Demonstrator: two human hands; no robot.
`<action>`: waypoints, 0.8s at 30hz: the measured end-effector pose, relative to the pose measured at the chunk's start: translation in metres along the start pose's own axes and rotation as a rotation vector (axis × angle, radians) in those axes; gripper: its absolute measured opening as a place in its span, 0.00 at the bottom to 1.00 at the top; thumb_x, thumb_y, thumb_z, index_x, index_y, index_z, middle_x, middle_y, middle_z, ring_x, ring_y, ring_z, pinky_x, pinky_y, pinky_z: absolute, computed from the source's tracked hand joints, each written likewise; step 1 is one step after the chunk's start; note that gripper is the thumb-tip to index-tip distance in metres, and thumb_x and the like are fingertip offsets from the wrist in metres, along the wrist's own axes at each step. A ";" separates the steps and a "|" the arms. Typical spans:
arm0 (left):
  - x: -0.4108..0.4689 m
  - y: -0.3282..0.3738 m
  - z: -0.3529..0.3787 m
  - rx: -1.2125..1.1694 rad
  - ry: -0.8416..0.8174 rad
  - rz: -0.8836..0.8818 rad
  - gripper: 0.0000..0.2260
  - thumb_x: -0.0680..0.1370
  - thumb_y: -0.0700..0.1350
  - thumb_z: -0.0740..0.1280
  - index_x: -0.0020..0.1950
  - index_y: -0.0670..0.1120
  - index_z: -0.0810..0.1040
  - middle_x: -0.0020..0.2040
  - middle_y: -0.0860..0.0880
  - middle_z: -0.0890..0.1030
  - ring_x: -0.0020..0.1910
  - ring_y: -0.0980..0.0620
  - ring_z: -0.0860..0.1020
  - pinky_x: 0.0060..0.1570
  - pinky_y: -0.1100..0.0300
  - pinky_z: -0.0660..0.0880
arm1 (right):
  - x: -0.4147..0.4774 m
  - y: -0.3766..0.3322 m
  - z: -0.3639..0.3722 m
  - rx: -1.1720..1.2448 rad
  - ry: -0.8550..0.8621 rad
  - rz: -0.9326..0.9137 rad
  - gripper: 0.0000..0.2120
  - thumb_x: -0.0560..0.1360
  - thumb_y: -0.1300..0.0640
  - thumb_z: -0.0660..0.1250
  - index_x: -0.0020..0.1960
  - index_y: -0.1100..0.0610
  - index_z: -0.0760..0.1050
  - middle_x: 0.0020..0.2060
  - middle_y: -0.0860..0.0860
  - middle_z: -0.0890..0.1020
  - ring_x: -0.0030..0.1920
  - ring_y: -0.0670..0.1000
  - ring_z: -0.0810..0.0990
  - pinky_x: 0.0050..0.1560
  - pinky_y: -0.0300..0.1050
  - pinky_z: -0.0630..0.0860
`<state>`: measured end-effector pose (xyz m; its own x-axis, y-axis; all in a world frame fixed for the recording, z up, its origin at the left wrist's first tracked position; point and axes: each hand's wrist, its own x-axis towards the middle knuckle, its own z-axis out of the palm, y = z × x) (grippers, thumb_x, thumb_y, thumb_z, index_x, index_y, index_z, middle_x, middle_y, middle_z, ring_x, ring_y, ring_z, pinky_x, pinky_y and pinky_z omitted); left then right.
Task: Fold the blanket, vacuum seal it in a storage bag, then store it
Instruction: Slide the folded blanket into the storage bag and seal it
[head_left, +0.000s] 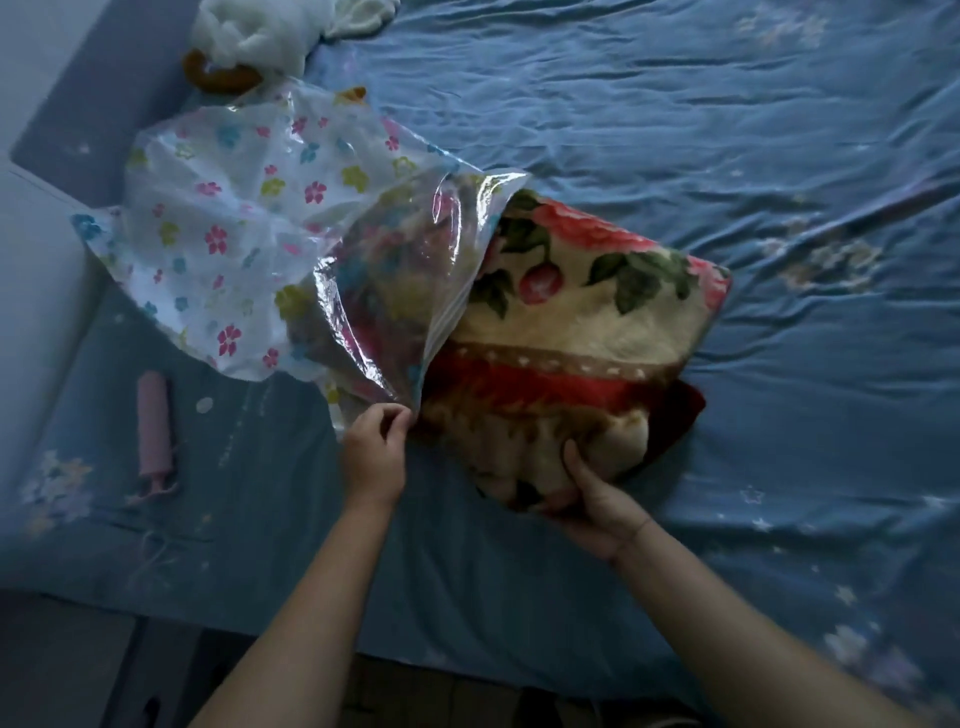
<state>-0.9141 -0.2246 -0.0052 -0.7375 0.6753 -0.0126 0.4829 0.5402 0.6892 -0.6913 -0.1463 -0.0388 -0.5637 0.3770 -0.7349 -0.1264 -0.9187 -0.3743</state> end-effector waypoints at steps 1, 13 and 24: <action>0.001 -0.006 -0.004 -0.011 0.047 -0.028 0.04 0.77 0.40 0.70 0.48 0.40 0.81 0.46 0.44 0.81 0.45 0.48 0.78 0.46 0.55 0.74 | 0.003 0.006 0.002 0.020 0.013 0.005 0.50 0.47 0.39 0.83 0.65 0.55 0.74 0.59 0.55 0.81 0.61 0.57 0.78 0.60 0.57 0.75; -0.008 -0.079 -0.004 -0.309 0.134 -0.595 0.28 0.71 0.44 0.77 0.68 0.43 0.72 0.57 0.49 0.78 0.57 0.52 0.77 0.56 0.57 0.74 | 0.003 0.015 0.004 0.107 0.009 0.000 0.50 0.46 0.40 0.83 0.64 0.57 0.73 0.59 0.58 0.81 0.57 0.58 0.81 0.51 0.57 0.81; 0.008 -0.093 0.024 -0.375 0.183 -0.558 0.11 0.76 0.43 0.71 0.55 0.38 0.83 0.49 0.47 0.83 0.48 0.54 0.78 0.42 0.65 0.68 | 0.003 0.011 0.003 0.151 0.033 -0.032 0.35 0.65 0.40 0.71 0.67 0.55 0.71 0.61 0.56 0.80 0.61 0.57 0.79 0.56 0.57 0.78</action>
<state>-0.9533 -0.2573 -0.0870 -0.9117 0.2334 -0.3381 -0.1630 0.5500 0.8191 -0.6971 -0.1558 -0.0434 -0.5308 0.4080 -0.7428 -0.2670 -0.9124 -0.3103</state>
